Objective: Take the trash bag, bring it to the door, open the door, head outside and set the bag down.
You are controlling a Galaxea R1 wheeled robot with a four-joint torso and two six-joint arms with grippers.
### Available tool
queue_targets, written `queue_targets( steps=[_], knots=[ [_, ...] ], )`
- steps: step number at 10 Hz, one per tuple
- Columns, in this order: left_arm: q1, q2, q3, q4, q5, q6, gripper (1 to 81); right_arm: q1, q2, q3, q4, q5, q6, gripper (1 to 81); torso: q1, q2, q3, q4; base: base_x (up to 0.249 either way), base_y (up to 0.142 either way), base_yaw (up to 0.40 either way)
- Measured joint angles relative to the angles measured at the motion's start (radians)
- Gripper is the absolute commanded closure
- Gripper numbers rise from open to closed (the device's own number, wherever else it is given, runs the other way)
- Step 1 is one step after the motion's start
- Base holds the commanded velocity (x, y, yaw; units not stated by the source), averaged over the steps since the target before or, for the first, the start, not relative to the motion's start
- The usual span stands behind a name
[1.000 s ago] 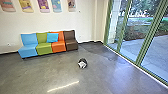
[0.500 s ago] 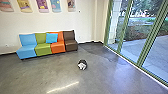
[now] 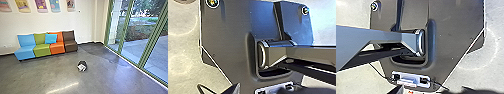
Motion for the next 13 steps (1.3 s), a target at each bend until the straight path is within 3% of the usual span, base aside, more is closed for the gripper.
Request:
queue_targets(
  steps=[10, 13],
  knots=[
    [0.000, 0.000, 0.000, 0.000, 0.000, 0.000, 1.0, 0.000, 0.000, 0.000, 0.000, 0.000, 0.000, 1.0, 0.000, 0.000, 0.000, 0.000, 0.136, 0.000, 0.000],
    [0.000, 0.002, 0.000, 0.000, 0.000, 0.000, 1.0, 0.000, -0.001, 0.000, 0.000, 0.000, 0.000, 1.0, 0.000, 0.000, 0.000, 0.000, 0.136, 0.064, 0.000]
  ],
)
